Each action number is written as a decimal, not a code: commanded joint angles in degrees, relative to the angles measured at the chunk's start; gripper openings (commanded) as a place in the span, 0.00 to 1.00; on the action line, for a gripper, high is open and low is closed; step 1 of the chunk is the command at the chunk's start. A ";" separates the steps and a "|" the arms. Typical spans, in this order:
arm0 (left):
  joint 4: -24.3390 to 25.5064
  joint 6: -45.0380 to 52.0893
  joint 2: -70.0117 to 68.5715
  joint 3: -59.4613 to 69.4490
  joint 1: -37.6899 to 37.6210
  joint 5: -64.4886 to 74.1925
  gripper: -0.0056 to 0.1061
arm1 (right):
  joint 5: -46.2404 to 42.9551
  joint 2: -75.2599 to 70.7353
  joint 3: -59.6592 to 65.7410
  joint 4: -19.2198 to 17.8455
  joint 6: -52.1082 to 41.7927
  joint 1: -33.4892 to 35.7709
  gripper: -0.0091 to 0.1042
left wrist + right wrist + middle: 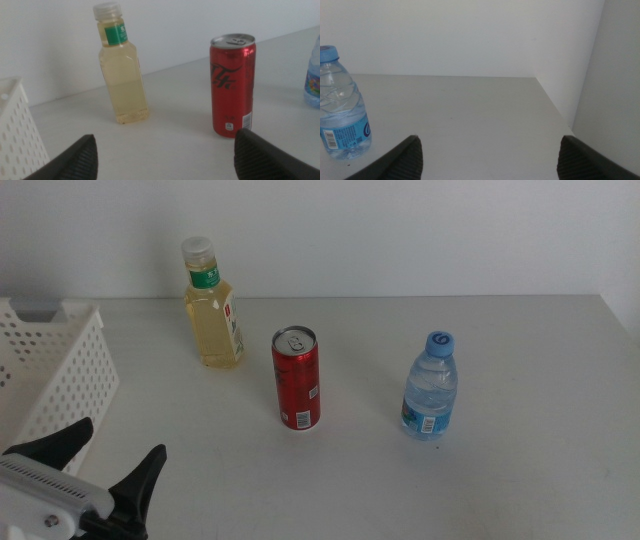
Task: Use arms to grab the bottles and put them into the dustbin to the left of the table.
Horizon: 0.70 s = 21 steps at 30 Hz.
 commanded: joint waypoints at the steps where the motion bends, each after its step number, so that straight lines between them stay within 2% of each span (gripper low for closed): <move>1: -0.16 -1.18 3.94 0.19 -0.21 -8.00 0.89 | -4.08 -1.23 -0.54 -0.51 -0.61 -0.31 0.91; 9: 0.23 -1.18 13.40 0.24 -0.21 -17.13 0.89 | -4.08 -1.23 -0.54 -0.51 -0.61 -0.31 0.91; 21: 1.90 -1.18 14.40 0.24 -0.21 -17.50 0.89 | -4.08 -1.23 -0.54 -0.51 -0.61 -0.31 0.91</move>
